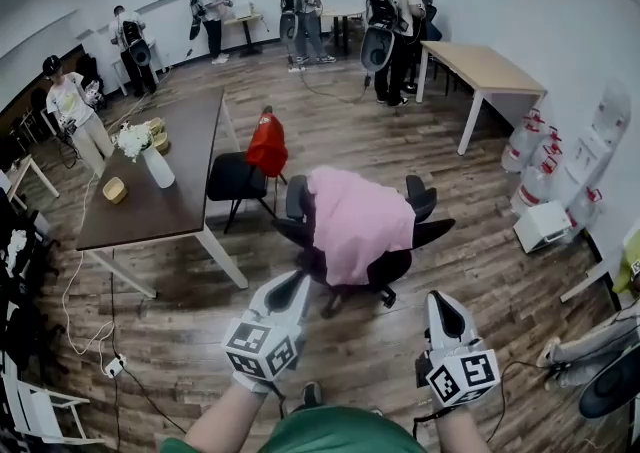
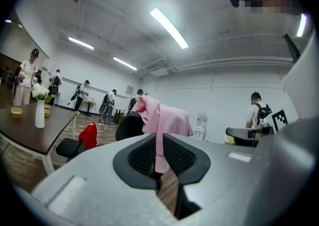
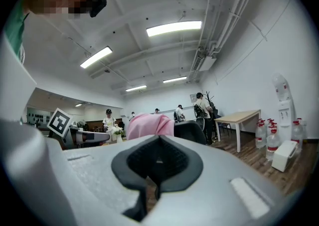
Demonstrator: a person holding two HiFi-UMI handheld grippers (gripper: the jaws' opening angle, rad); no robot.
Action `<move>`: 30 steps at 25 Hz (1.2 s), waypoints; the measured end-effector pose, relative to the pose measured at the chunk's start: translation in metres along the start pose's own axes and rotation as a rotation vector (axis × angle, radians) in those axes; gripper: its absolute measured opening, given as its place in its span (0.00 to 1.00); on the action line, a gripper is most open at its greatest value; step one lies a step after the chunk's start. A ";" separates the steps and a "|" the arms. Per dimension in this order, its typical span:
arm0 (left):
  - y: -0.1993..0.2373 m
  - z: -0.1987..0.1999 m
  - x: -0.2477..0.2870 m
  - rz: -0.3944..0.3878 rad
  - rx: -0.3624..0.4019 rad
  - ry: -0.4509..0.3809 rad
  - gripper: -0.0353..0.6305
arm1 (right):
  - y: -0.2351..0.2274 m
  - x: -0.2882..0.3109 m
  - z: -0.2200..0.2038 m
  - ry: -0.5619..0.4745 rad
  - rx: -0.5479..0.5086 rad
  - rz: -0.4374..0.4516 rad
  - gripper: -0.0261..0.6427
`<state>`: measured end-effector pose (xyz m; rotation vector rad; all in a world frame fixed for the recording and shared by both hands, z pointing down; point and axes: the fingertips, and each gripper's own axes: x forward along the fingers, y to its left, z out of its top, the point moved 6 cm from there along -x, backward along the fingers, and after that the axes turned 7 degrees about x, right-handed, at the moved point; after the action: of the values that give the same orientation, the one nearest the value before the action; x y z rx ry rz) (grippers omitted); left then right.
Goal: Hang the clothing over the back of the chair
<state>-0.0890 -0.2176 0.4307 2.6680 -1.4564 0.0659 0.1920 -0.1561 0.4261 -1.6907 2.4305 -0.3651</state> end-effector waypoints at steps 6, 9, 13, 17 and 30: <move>0.002 -0.004 -0.014 0.044 -0.002 0.003 0.13 | 0.006 -0.003 0.002 -0.010 -0.021 0.025 0.04; 0.004 -0.002 -0.021 0.085 0.004 -0.019 0.11 | 0.012 -0.007 0.003 -0.015 -0.039 0.039 0.04; 0.004 -0.001 -0.025 0.100 -0.001 -0.036 0.11 | 0.016 -0.013 0.007 -0.029 -0.070 0.042 0.04; 0.003 0.001 -0.029 0.110 0.003 -0.066 0.10 | 0.017 -0.017 0.007 -0.036 -0.087 0.037 0.04; 0.005 -0.004 -0.038 0.093 -0.032 -0.063 0.10 | 0.032 -0.026 0.016 -0.069 -0.126 0.041 0.04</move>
<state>-0.1131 -0.1882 0.4318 2.5986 -1.5858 -0.0338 0.1770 -0.1231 0.4011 -1.6686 2.4813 -0.1487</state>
